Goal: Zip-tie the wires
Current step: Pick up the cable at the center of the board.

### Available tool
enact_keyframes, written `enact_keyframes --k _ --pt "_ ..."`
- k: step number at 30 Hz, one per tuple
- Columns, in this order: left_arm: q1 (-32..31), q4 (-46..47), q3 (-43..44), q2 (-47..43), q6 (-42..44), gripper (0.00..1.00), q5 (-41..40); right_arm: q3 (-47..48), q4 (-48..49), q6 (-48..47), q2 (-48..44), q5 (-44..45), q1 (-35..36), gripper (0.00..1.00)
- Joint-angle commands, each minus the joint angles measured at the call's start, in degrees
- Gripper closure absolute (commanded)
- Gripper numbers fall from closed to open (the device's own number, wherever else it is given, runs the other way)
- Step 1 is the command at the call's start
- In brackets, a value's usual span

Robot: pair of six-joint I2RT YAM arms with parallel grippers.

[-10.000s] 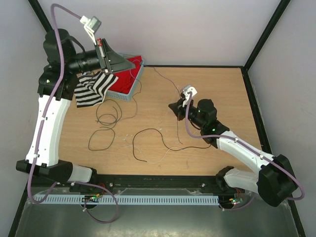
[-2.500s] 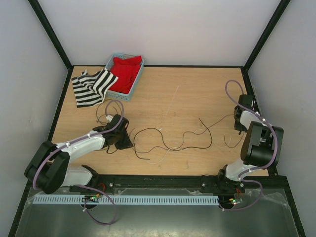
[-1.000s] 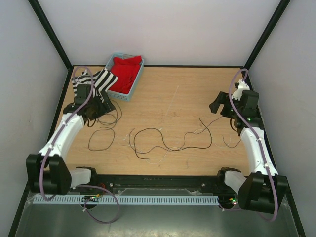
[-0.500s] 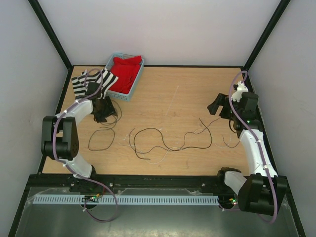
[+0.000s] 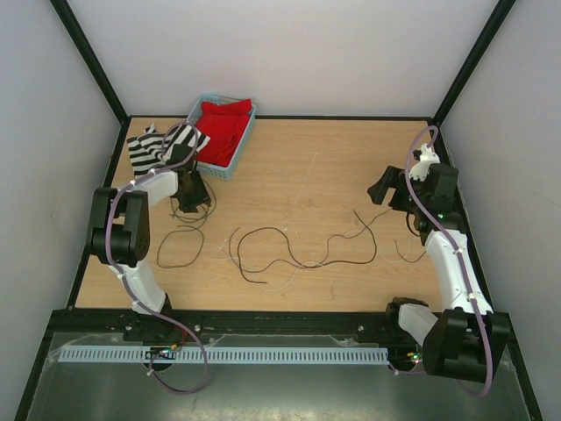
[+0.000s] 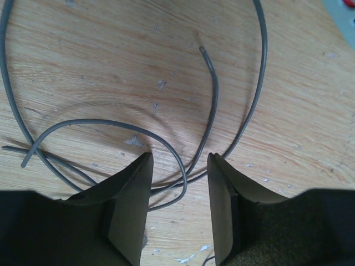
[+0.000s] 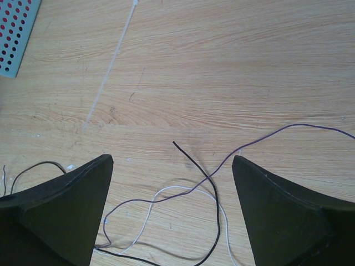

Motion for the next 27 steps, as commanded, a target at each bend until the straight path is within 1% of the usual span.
enact_keyframes --k 1,5,9,13,15,18,22,27 --pt "0.1 0.6 0.5 1.7 -1.0 0.54 -2.8 0.1 2.5 -0.8 -0.1 -0.8 0.3 0.0" --pt "-0.1 1.0 -0.1 1.9 -1.3 0.65 -3.2 0.1 2.8 -0.8 0.1 -0.8 0.3 0.0" --pt "-0.1 1.1 -0.7 1.1 -1.3 0.8 -3.1 0.2 2.8 -0.9 0.2 -0.8 0.3 0.0" --pt "-0.1 1.1 -0.7 -2.0 -0.1 0.95 -2.7 -0.1 2.9 -0.8 0.2 -0.8 0.3 0.0" --pt "-0.1 1.1 -0.4 -4.7 0.5 1.0 -2.2 -0.3 2.9 -0.7 0.3 -0.9 0.3 0.01" --pt "-0.1 1.2 0.8 -10.9 2.0 1.0 -0.6 -0.3 2.9 -0.5 0.1 -1.4 0.3 0.0" --pt "-0.2 1.1 3.9 -19.2 6.3 1.0 1.7 0.1 2.9 0.0 0.0 -2.6 0.3 0.0" --pt "0.0 0.8 9.9 -28.7 12.0 1.0 5.2 0.3 3.7 0.9 0.2 -4.5 0.3 0.01"
